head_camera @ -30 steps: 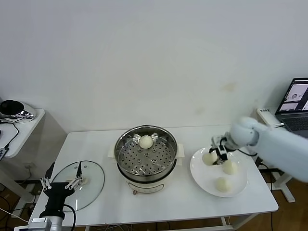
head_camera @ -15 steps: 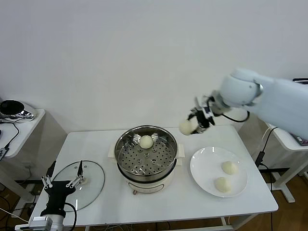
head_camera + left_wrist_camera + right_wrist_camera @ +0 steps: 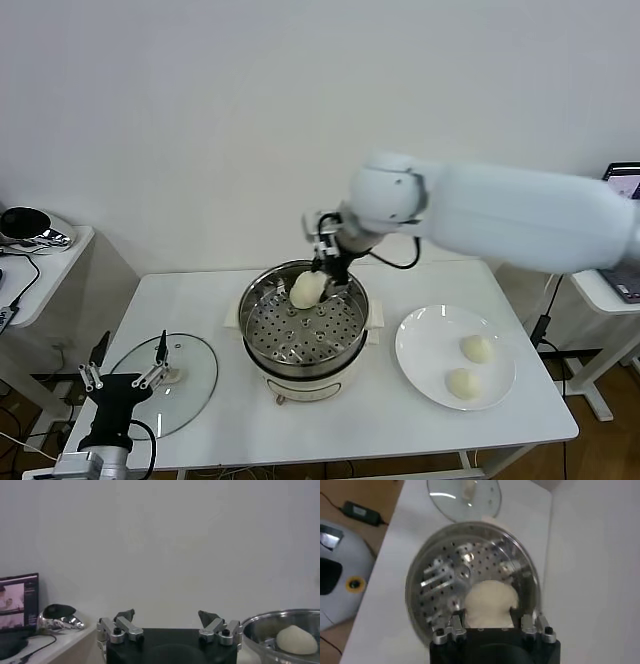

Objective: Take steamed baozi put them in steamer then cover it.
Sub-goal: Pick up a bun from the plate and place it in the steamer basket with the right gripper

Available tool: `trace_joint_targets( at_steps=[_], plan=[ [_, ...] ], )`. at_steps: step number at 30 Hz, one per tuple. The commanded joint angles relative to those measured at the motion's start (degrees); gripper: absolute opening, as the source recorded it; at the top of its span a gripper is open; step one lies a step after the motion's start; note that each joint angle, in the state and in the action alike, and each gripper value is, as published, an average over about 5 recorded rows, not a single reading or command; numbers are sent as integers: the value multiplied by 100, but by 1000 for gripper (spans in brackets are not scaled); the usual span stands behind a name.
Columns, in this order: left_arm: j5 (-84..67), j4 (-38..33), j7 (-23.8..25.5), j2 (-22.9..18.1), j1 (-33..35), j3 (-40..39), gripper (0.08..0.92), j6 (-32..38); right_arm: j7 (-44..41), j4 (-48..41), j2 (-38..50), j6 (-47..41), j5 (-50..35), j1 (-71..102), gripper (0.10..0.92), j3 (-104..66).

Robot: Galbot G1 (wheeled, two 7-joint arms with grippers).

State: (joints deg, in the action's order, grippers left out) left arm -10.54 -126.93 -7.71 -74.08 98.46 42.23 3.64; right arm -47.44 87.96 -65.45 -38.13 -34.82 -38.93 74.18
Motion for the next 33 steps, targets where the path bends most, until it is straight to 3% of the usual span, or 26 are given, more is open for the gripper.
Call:
trace_joint_targets(
  at_steps=[1,9,22,28,33],
  plan=[
    [6,-48,2,-16,-3,5,823,-3,220,-793,-813,-227,-85,647,577,4],
    [25,-10,6,-51,-31,-26,823,-3,398,-1399,-1170,-322,-42,1140,577,-271],
    [23,96,5,-49,-56,-43,823,30,618,-1656,-1457,-344,-31,1442,587,-298],
    [34,97,4,-54,-68,-85,823,32,661,-1664,-1400,-343,86,1403,720,-335],
    [47,89,8,-23,-90,-111,823,19,204,-1117,-879,-343,-23,789,814,-455]
  ],
)
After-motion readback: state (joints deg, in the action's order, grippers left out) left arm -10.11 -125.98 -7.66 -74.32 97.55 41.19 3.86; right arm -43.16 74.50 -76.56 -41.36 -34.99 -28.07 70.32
